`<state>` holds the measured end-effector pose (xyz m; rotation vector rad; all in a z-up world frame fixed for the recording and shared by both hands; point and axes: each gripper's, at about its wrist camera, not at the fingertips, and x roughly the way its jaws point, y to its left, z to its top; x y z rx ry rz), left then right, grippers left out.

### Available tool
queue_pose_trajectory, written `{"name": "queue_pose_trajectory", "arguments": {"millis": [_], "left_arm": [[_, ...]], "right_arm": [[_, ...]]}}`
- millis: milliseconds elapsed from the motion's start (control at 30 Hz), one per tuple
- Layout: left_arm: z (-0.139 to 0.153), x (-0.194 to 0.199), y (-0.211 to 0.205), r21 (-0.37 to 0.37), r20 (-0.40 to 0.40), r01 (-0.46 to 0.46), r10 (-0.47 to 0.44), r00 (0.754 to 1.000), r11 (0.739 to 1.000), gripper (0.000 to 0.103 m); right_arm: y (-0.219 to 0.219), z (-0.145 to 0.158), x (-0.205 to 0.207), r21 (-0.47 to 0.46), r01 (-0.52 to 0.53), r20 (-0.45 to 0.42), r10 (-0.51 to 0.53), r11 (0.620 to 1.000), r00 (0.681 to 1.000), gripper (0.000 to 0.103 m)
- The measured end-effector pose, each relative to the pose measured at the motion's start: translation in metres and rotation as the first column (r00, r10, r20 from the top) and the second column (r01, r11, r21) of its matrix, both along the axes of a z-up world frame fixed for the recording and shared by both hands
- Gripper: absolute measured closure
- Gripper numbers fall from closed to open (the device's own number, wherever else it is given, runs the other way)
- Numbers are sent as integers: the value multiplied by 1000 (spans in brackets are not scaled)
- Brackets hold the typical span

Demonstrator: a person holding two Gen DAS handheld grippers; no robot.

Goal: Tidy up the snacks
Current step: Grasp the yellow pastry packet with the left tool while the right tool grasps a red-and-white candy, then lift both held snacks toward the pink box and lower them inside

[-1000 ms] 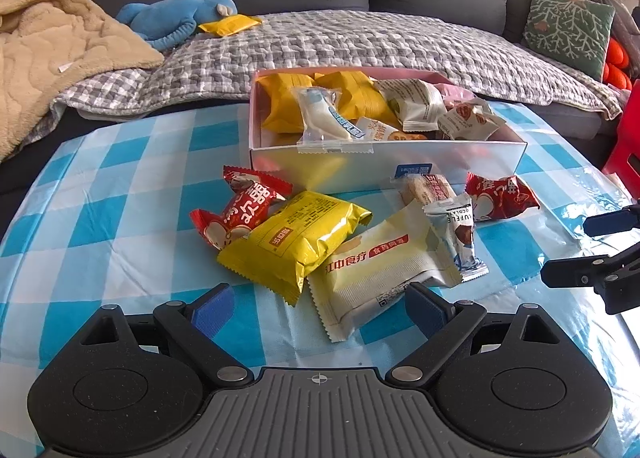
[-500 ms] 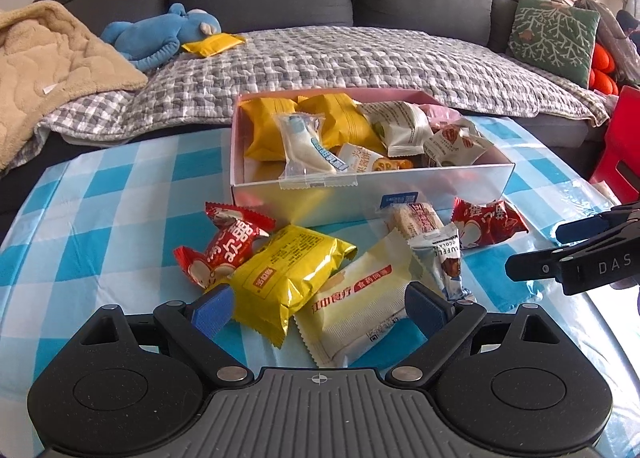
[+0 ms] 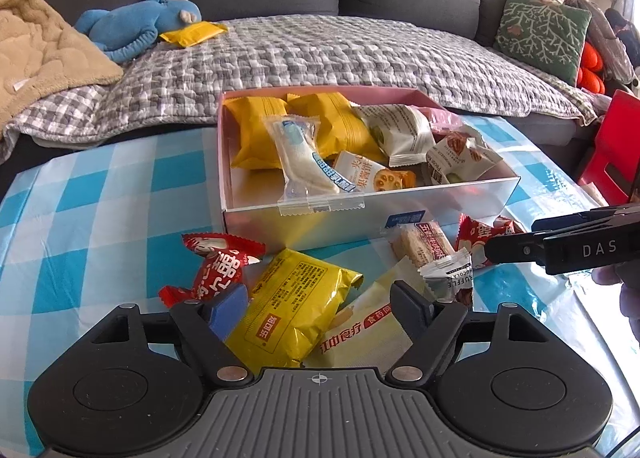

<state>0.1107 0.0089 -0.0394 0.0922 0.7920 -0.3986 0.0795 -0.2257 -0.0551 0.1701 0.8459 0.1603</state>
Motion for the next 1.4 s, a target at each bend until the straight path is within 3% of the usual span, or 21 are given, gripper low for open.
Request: {"name": "queue_pose_trajectory", "arguments": {"millis": [200,300,433,533,933,1400], "left_arm": [[-6,8,3,-2,-61,-36,36,998,999,25],[-4,9,6,-8,-77,-52,51,996,999,34],[-2,9,8,-24,-101,-71,69,992,997,52],[-1,8,8,-28,-118,-84,80,990,996,59],[4,1,2,-10,-146,-112,110,983,994,65],[11,-9,1,-25,-158,-107,102,982,994,66]], "right_arm": [[1,-2,5,9,7,-4,-7,1000,1000,26],[1,-2,4,16,-1,-3,1,1000,1000,32],[2,0,2,34,-33,-3,33,999,999,51],[4,2,1,41,-54,-2,54,998,999,63],[4,10,-2,54,-65,3,65,996,998,77],[-1,21,-6,118,-67,-20,70,991,997,79]]}}
